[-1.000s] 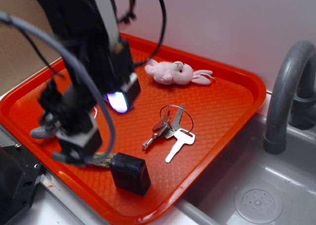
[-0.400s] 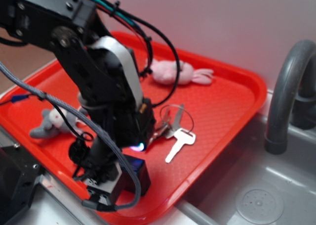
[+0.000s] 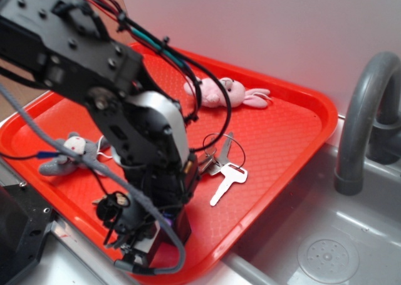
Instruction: Grab the black box.
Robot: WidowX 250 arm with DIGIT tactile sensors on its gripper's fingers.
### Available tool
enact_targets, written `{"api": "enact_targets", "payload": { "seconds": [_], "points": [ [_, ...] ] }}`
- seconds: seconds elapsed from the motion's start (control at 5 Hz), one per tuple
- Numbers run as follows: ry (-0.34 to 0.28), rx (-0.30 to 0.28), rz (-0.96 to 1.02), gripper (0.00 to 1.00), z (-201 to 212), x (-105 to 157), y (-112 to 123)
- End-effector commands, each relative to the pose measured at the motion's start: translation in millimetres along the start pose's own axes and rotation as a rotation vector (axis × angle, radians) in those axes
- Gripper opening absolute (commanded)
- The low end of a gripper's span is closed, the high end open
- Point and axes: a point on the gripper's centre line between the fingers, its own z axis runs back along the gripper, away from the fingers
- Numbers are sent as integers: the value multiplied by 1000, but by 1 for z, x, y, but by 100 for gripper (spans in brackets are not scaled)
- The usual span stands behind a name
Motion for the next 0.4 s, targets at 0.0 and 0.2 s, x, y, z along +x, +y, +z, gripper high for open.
{"api": "enact_targets", "payload": {
  "seconds": [0.0, 0.2],
  "points": [
    [-37, 20, 37, 0, 8, -14, -7],
    [-31, 14, 202, 0, 31, -19, 2]
  ]
}}
